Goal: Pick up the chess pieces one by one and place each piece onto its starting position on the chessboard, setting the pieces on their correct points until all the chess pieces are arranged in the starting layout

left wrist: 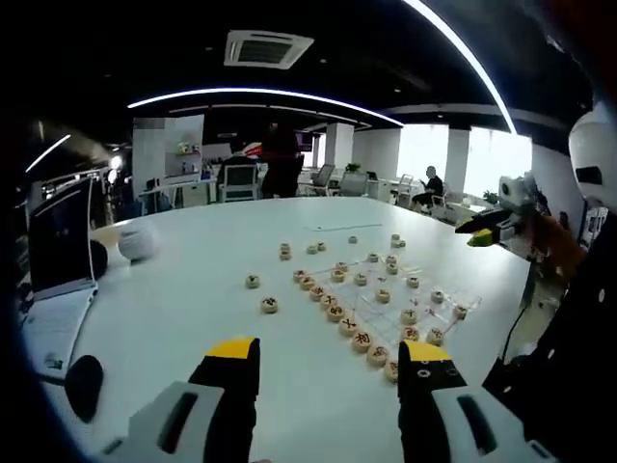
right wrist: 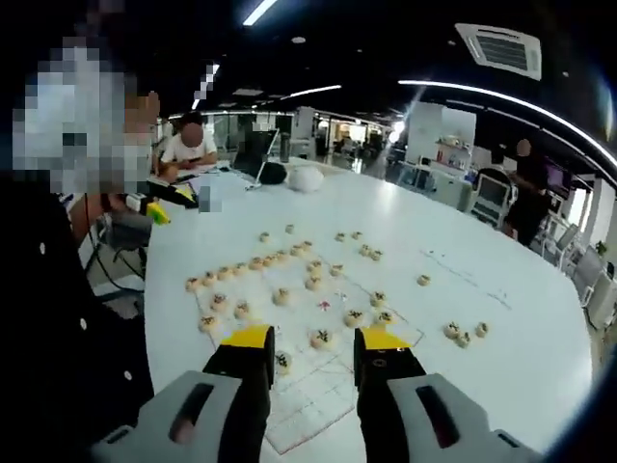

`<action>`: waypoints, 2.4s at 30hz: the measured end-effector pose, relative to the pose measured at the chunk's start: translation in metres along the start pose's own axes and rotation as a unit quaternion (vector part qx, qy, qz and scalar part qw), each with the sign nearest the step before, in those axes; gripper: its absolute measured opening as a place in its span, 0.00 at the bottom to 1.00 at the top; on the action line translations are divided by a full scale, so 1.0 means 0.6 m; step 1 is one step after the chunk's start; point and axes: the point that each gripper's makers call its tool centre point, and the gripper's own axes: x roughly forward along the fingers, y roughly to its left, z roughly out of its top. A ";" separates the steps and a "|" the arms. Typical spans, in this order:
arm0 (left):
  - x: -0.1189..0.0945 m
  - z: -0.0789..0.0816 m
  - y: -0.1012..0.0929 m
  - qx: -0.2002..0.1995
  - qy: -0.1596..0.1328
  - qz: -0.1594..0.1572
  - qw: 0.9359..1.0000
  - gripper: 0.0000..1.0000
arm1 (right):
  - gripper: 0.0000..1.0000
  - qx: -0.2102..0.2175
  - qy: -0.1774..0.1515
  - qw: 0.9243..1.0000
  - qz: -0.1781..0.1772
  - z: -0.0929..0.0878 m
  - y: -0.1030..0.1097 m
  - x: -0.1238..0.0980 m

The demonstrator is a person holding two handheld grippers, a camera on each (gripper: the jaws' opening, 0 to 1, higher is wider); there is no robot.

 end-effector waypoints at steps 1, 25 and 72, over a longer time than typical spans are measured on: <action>-0.001 -0.001 0.001 -0.001 -0.001 0.001 1.000 0.59 | 0.34 -0.006 0.001 1.000 0.003 0.008 0.001 0.005; -0.042 -0.018 0.044 -0.022 -0.023 0.026 0.999 0.59 | 0.35 -0.204 0.126 0.945 0.222 0.177 0.179 0.349; -0.028 -0.017 0.030 -0.020 -0.020 0.011 1.000 0.59 | 0.19 -0.184 0.160 0.953 0.182 0.157 0.089 0.354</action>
